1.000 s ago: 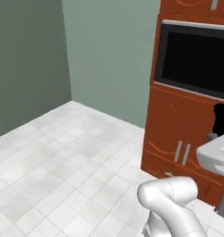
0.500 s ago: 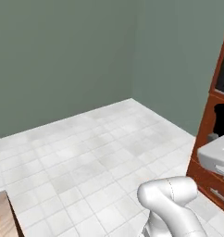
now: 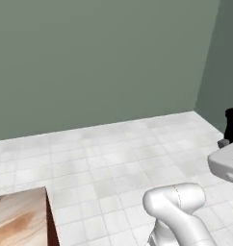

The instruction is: Open the fridge, grab two sodas, and place both sodas inside the bowl with ice on the dining counter.

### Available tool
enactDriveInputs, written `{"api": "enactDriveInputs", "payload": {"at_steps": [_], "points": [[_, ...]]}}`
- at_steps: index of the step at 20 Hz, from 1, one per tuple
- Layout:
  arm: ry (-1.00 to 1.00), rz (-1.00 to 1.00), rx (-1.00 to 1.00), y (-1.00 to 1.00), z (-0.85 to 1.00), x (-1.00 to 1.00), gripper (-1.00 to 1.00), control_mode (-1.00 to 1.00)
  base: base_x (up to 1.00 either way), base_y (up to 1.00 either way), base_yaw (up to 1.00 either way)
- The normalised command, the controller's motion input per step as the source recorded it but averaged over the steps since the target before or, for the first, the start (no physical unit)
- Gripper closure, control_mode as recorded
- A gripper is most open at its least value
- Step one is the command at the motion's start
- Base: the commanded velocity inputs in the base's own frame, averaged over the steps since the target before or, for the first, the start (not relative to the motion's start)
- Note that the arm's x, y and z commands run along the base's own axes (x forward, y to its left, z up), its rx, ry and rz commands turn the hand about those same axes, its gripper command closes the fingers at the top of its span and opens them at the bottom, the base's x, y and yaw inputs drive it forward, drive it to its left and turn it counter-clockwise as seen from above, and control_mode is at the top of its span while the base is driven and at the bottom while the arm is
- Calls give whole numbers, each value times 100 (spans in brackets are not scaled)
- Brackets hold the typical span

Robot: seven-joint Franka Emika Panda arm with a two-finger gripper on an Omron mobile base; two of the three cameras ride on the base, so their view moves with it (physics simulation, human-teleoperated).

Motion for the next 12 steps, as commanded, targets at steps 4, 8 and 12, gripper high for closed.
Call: {"api": "enactDriveInputs", "payload": {"at_steps": [4, 8, 12], "points": [[0, 0, 0, 0, 0, 0, 100, 100, 100, 1, 41], [0, 0, 0, 0, 0, 0, 100, 100, 100, 0, 40], [0, 0, 0, 0, 0, 0, 100, 100, 100, 0, 40]]}}
